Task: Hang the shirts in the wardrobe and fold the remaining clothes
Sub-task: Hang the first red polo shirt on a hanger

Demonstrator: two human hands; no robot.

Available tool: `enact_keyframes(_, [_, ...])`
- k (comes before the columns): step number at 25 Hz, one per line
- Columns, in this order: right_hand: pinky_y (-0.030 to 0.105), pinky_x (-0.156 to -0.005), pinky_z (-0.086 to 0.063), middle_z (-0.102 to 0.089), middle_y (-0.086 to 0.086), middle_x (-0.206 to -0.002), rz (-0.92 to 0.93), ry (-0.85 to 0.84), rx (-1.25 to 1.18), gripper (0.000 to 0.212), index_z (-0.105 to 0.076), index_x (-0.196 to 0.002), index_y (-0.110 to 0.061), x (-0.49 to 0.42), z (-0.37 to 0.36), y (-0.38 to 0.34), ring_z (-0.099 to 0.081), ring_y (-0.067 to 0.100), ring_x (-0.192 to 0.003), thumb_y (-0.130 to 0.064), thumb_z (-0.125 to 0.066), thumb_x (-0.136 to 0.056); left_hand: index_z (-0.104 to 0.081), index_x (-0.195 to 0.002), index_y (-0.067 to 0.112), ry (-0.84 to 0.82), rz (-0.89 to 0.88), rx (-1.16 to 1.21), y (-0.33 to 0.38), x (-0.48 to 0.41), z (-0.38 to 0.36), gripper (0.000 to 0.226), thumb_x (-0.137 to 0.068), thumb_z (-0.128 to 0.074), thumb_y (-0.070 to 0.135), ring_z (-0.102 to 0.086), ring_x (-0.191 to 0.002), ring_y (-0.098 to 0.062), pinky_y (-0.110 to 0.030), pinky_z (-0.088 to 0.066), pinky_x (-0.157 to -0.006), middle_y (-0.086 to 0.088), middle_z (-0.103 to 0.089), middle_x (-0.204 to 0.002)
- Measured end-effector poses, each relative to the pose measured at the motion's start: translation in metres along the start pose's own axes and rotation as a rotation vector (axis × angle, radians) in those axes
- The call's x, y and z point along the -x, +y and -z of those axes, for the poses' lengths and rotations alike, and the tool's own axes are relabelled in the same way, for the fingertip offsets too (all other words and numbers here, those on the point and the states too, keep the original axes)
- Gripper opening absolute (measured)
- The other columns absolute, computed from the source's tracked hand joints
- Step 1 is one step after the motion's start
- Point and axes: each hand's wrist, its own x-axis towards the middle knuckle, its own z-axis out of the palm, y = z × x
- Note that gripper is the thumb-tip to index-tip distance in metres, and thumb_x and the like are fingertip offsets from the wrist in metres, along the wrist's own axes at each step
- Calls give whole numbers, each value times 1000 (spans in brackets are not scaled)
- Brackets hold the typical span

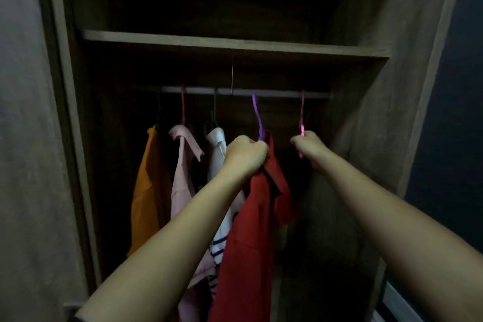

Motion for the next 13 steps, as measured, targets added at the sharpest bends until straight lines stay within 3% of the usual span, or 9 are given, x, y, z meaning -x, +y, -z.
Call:
enact_keyframes(3, [39, -64, -47, -56, 13, -71, 8, -21, 30, 6, -54, -77, -12, -7, 6, 5, -57, 29, -68, -12, -48, -76, -69, -96, 0, 9, -4, 7, 21, -45, -10, 33, -78, -57, 25, -63, -96, -35, -31, -46, -72, -20, -68, -99])
enact_keyframes(5, [39, -71, -48, -58, 11, -74, 37, -26, 45, 13, -52, -72, -16, -1, 11, 1, -58, 29, -74, -8, -48, -82, -65, -105, 1, 9, -9, -3, 32, -70, -15, 36, -82, -54, 26, -60, -102, -35, -30, -45, -78, -19, -65, -110])
enact_keyframes(8, [33, -64, -41, -53, 4, -65, 83, -76, 76, 24, -49, -69, -17, 5, 14, 4, -52, 20, -63, -1, -45, -87, -61, -113, 0, 40, -3, -17, 38, -99, -23, 38, -87, -48, 24, -56, -110, -37, -33, -45, -87, -20, -61, -119])
enact_keyframes(10, [32, -63, -40, -53, 4, -68, 112, -112, 82, 21, -51, -75, -17, 3, 14, 8, -50, 18, -63, -2, -44, -88, -60, -115, -1, 63, 34, -25, 35, -110, -31, 38, -89, -47, 23, -54, -114, -37, -31, -43, -83, -19, -59, -122])
enact_keyframes(13, [33, -70, -44, -57, 5, -83, 131, -148, 142, 16, -53, -98, -16, 1, 17, 12, -53, 20, -76, -5, -45, -88, -56, -119, -3, 59, 82, -37, 21, -121, -47, 39, -90, -46, 21, -51, -118, -38, -33, -43, -90, -21, -56, -126])
